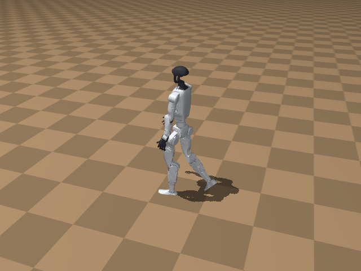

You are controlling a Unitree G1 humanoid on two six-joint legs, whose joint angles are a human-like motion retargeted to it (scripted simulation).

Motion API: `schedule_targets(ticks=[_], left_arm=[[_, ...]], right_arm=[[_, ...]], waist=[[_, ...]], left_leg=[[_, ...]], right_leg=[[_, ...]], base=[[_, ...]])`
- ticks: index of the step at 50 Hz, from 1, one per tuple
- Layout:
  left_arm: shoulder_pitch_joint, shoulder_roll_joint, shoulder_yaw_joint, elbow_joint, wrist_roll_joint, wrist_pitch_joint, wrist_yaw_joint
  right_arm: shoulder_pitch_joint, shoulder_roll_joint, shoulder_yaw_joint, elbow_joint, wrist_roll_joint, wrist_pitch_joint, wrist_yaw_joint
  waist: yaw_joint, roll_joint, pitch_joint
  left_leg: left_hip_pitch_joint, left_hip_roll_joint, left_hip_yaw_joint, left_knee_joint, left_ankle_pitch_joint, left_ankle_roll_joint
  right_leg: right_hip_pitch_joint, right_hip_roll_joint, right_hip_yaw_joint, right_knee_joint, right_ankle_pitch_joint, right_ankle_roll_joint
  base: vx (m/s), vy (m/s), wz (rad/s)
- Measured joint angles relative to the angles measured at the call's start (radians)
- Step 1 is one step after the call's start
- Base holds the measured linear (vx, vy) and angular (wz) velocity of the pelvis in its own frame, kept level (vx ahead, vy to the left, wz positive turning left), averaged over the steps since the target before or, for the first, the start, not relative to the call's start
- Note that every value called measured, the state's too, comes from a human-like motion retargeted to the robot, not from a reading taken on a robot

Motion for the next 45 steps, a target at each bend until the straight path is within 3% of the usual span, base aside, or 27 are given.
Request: schedule_targets(ticks=[2, 5, 10, 15, 18, 20, 23, 25, 28, 31, 33, 35, 38, 42, 45], left_arm=[[-0.164, 0.031, 0.009, -0.029, 0.059, 0.038, 0.025], [-0.416, 0.089, 0.055, -0.076, 0.124, 0.108, 0.056], [-0.753, 0.175, 0.041, -0.115, 0.117, 0.135, 0.088], [-0.951, 0.225, 0.013, -0.149, 0.091, 0.112, 0.093], [-1.003, 0.225, 0.039, -0.164, 0.082, 0.109, 0.079], [-1.009, 0.209, 0.054, -0.170, 0.048, 0.100, 0.075], [-0.961, 0.161, 0.055, -0.174, -0.032, 0.074, 0.097], [-0.907, 0.127, 0.057, -0.174, -0.050, 0.069, 0.123], [-0.756, 0.084, 0.066, -0.157, 0.036, 0.067, 0.105], [-0.535, 0.052, 0.075, -0.106, 0.151, 0.068, 0.072], [-0.364, 0.037, 0.066, -0.062, 0.175, 0.094, 0.005], [-0.194, 0.018, 0.042, -0.020, 0.155, 0.103, -0.042], [0.039, 0.007, 0.017, 0.027, 0.126, 0.088, -0.045], [0.322, 0.027, 0.004, 0.017, 0.088, 0.061, -0.104], [0.498, 0.049, 0.001, -0.011, 0.042, 0.056, -0.151]], right_arm=[[0.137, -0.016, -0.009, 0.051, -0.044, 0.053, 0.029], [0.316, -0.044, -0.040, 0.111, -0.088, 0.135, 0.065], [0.591, -0.097, -0.085, 0.110, -0.037, 0.162, 0.143], [0.763, -0.123, -0.043, 0.115, -0.018, 0.156, 0.218], [0.791, -0.120, -0.015, 0.128, -0.043, 0.164, 0.245], [0.779, -0.116, -0.009, 0.129, -0.047, 0.165, 0.248], [0.725, -0.105, -0.022, 0.113, -0.027, 0.163, 0.210], [0.653, -0.092, -0.046, 0.107, -0.055, 0.180, 0.177], [0.514, -0.070, -0.050, 0.113, -0.087, 0.187, 0.158], [0.340, -0.048, 0.034, 0.122, 0.016, 0.153, 0.123], [0.215, -0.039, 0.067, 0.112, 0.057, 0.143, 0.086], [0.091, -0.049, 0.033, 0.070, 0.064, 0.117, 0.022], [-0.082, -0.071, -0.029, -0.032, 0.094, 0.067, -0.058], [-0.293, -0.096, -0.003, -0.126, 0.171, -0.003, -0.093], [-0.431, -0.115, 0.052, -0.152, 0.199, -0.039, -0.116]], waist=[[-0.047, 0.002, -0.023], [-0.112, 0.003, -0.013], [-0.242, 0.034, 0.009], [-0.342, 0.063, 0.002], [-0.354, 0.062, -0.020], [-0.353, 0.059, -0.032], [-0.369, 0.029, -0.020], [-0.373, -0.009, 0.021], [-0.303, -0.053, 0.026], [-0.193, -0.102, 0.047], [-0.144, -0.148, 0.038], [-0.139, -0.151, -0.047], [-0.087, -0.160, -0.063], [0.030, -0.198, -0.043], [0.103, -0.212, -0.043]], left_leg=[[-0.003, -0.013, -0.043, 0.000, -0.012, -0.004], [0.031, -0.036, -0.099, 0.000, -0.045, -0.023], [0.106, -0.044, -0.199, 0.008, -0.085, -0.036], [0.169, -0.028, -0.274, 0.006, -0.126, -0.029], [0.183, -0.029, -0.289, 0.026, -0.152, -0.036], [0.195, -0.033, -0.298, 0.043, -0.167, -0.040], [0.259, -0.061, -0.344, 0.067, -0.189, -0.044], [0.343, -0.087, -0.379, 0.078, -0.196, -0.041], [0.408, -0.124, -0.373, 0.120, -0.140, -0.013], [0.414, -0.163, -0.284, 0.301, -0.040, 0.005], [0.240, -0.165, -0.205, 0.686, -0.063, 0.002], [-0.101, -0.102, -0.180, 1.178, -0.148, 0.015], [-0.376, -0.072, -0.180, 1.568, -0.288, 0.062], [-0.576, -0.008, -0.102, 1.745, -0.424, 0.143], [-0.683, 0.046, -0.059, 1.688, -0.458, 0.168]], right_leg=[[-0.204, -0.020, -0.040, 0.344, -0.030, -0.043], [-0.443, -0.037, -0.049, 0.718, -0.159, -0.104], [-0.717, -0.048, -0.084, 0.948, -0.259, -0.148], [-0.847, -0.078, -0.154, 0.767, -0.297, -0.155], [-0.846, -0.085, -0.199, 0.474, -0.299, -0.142], [-0.790, -0.075, -0.234, 0.188, -0.240, -0.112], [-0.576, -0.048, -0.247, -0.376, -0.143, -0.028], [-0.390, -0.041, -0.241, -0.696, -0.061, 0.034], [-0.254, -0.039, -0.224, -0.840, 0.071, 0.082], [-0.133, -0.053, -0.148, -0.847, 0.041, 0.105], [-0.095, -0.090, -0.097, -0.837, 0.010, 0.101], [-0.163, -0.091, -0.086, -0.809, -0.017, 0.081], [-0.158, -0.092, -0.054, -0.778, -0.072, 0.072], [-0.116, -0.111, 0.022, -0.748, -0.130, 0.060], [-0.089, -0.112, 0.066, -0.739, -0.153, 0.066]], base=[[0.61, 0.25, 1.09], [0.62, 0.19, 0.91], [0.61, 0.14, 0.94], [0.61, 0.03, 0.79], [0.61, -0.05, 0.31], [0.65, -0.08, 0.30], [0.75, -0.11, 0.69], [0.84, -0.17, 0.56], [0.83, -0.22, -0.52], [0.83, -0.23, -1.46], [0.69, -0.18, -1.00], [0.58, -0.09, -0.01], [0.65, -0.03, -0.37], [0.67, 0.00, -0.97], [0.64, 0.04, -0.87]])
